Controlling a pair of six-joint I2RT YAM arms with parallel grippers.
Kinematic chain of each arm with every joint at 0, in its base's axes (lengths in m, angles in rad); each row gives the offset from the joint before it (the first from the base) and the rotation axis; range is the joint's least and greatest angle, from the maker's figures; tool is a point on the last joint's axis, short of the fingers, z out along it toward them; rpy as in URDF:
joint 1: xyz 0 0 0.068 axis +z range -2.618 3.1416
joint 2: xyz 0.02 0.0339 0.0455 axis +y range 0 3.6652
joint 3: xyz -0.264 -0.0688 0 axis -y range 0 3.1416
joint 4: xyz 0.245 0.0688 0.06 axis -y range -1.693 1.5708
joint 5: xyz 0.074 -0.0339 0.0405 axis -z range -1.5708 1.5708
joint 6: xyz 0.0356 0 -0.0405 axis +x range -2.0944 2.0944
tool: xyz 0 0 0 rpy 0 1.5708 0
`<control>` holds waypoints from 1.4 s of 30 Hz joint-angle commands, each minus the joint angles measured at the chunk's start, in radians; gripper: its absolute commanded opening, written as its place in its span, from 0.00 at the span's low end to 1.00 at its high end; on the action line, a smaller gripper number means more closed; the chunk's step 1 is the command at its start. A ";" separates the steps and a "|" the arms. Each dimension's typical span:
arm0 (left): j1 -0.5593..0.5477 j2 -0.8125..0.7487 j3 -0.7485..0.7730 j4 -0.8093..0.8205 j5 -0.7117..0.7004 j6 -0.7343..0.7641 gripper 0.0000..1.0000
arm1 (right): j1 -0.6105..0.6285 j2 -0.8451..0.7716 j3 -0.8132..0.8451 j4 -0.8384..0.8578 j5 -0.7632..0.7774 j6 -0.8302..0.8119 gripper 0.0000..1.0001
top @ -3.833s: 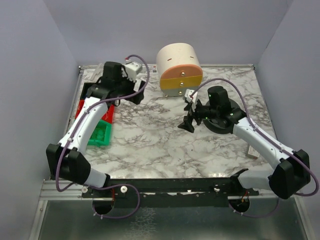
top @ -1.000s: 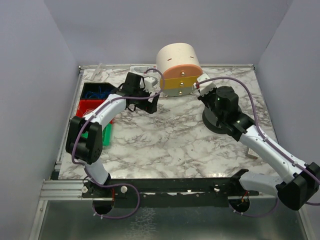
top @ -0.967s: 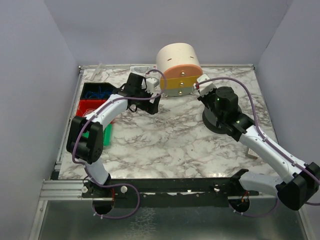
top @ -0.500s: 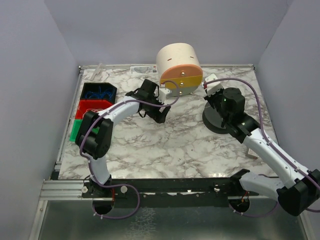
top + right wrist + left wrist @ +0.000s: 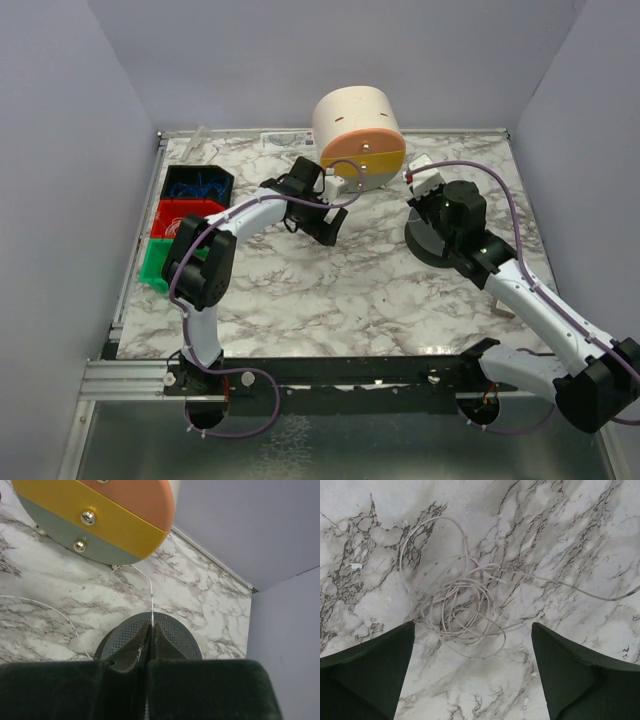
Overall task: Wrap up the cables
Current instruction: Adjust the cable at the center of the board.
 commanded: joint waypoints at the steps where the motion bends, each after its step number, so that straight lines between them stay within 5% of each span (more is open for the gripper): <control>1: -0.021 0.011 0.033 -0.024 0.031 -0.044 0.99 | -0.005 -0.005 -0.025 0.030 -0.025 0.018 0.01; 9: -0.093 0.083 0.049 -0.004 -0.331 -0.090 0.95 | -0.006 -0.008 -0.040 0.046 -0.021 0.018 0.01; 16: -0.090 0.076 0.037 -0.006 -0.401 -0.057 0.47 | -0.011 -0.040 -0.033 0.042 0.012 -0.012 0.01; 23: -0.034 0.021 0.084 -0.058 -0.328 -0.029 0.00 | -0.017 -0.081 0.016 0.017 0.058 -0.074 0.01; 30: 0.104 -0.064 0.169 -0.092 -0.276 -0.053 0.00 | -0.017 -0.115 0.156 -0.049 0.133 -0.114 0.01; 42: 0.382 -0.254 0.274 -0.142 0.026 -0.047 0.00 | -0.024 -0.153 0.240 0.042 0.355 -0.237 0.01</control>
